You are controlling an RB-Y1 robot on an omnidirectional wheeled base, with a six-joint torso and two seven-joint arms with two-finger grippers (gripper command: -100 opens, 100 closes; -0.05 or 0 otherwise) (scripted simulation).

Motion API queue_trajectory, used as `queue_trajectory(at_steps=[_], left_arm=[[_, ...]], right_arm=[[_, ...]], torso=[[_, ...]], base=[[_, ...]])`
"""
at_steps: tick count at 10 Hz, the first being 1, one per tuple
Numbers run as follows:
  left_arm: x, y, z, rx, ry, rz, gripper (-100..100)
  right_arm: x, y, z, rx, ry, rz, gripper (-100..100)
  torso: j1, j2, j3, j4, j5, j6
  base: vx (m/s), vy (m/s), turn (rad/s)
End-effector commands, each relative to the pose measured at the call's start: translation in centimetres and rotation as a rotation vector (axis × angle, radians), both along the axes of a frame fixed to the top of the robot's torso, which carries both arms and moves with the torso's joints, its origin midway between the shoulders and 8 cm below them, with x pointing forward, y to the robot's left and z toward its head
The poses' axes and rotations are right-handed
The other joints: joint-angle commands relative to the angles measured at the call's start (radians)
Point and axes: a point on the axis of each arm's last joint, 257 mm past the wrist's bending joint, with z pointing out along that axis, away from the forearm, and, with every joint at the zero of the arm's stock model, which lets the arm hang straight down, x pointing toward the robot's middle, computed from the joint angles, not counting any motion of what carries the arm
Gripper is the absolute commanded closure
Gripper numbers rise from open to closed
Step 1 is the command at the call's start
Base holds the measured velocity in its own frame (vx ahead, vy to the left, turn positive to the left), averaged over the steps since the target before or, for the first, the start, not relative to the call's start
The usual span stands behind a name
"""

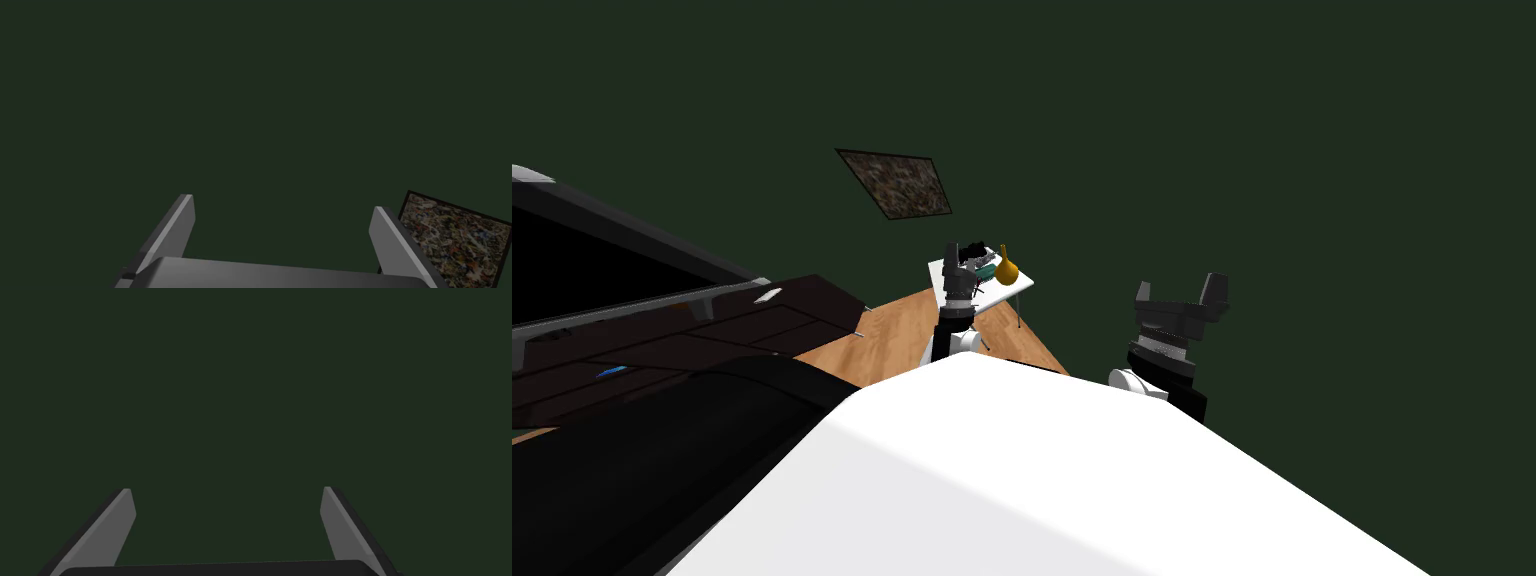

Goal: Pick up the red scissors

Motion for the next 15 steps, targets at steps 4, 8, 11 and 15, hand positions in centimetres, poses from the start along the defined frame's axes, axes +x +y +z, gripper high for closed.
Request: queue_trajectory(at_steps=[4, 8, 11, 15], left_arm=[[0.4, -1.3, 0.7, 0.123, -0.026, -0.042, -100], [1.4, -2.1, 1.2, 0.262, -0.055, -0.054, -100], [2.6, -2.1, 0.8, 0.373, -0.059, -0.040, -100], [4.6, -1.5, -1.0, 0.530, -0.031, -0.004, -100]], right_arm=[[0.0, 0.0, 0.0, 0.000, 0.000, 0.000, 0], [0.0, 0.0, 0.0, 0.000, 0.000, 0.000, 0], [0.0, 0.0, 0.0, 0.000, 0.000, 0.000, 0], [0.0, 0.0, 0.0, 0.000, 0.000, 0.000, 0]], torso=[[0.001, 0.000, 0.000, 0.000, 0.000, 0.000], [0.004, -0.001, -0.001, 0.000, 0.001, 0.000], [0.005, -0.001, -0.001, 0.000, 0.001, 0.000], [0.007, -0.001, -0.001, 0.000, 0.002, 0.000]], base=[[0.000, 0.012, -0.068], [0.011, 0.053, -0.114], [0.016, 0.073, -0.142], [0.003, 0.099, -0.158]])
